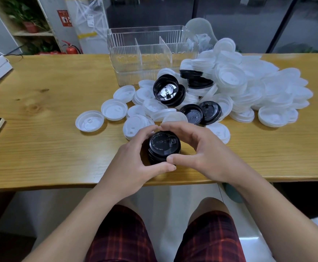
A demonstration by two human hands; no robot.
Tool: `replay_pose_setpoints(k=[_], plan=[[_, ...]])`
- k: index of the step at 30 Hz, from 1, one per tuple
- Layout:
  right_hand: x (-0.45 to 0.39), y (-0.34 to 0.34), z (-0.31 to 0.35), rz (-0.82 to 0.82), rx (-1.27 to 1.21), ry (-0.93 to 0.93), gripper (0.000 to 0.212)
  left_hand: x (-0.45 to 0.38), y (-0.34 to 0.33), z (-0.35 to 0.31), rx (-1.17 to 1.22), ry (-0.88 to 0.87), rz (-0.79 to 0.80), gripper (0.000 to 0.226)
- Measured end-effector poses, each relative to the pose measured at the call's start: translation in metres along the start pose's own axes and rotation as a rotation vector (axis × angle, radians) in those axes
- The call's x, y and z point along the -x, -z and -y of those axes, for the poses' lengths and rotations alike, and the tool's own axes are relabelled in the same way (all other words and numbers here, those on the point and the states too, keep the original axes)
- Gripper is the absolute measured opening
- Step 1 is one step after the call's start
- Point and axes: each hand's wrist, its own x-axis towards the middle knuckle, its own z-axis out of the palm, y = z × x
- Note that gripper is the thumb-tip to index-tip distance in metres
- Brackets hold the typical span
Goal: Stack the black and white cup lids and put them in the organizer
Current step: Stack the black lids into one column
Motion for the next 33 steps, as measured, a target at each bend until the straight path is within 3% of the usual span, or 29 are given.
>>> replay_pose_setpoints(k=[3,5,8,11,16,21,25,30,33], plan=[[0.004,0.003,0.000,-0.034,0.018,-0.018,0.075,0.002,0.000,-0.003,-0.021,-0.028,0.003,0.082],[0.006,0.010,-0.003,-0.209,0.069,0.003,0.055,0.002,0.000,-0.004,-0.017,-0.030,0.008,0.075],[0.003,0.026,-0.020,-0.484,0.466,0.058,0.036,0.001,0.000,-0.003,-0.022,-0.012,-0.003,0.079],[-0.007,0.033,-0.043,-0.473,0.879,0.071,0.042,0.000,-0.002,-0.008,-0.001,0.005,-0.033,0.090],[-0.017,0.034,-0.059,-0.483,1.091,0.123,0.015,-0.002,-0.006,-0.013,0.042,-0.005,-0.037,0.059],[-0.007,0.033,-0.053,-0.559,0.814,0.125,0.007,0.000,-0.005,-0.010,0.040,-0.008,-0.027,0.056],[0.008,0.026,-0.034,-0.681,0.385,-0.043,0.011,0.000,-0.006,-0.008,0.033,-0.011,-0.034,0.057],[0.020,0.018,-0.018,-0.625,-0.237,-0.224,0.015,0.000,-0.007,-0.008,0.022,-0.013,-0.039,0.057],[0.028,0.015,-0.014,-0.615,-0.299,-0.295,0.017,0.001,-0.007,-0.007,0.015,-0.014,-0.041,0.057]])
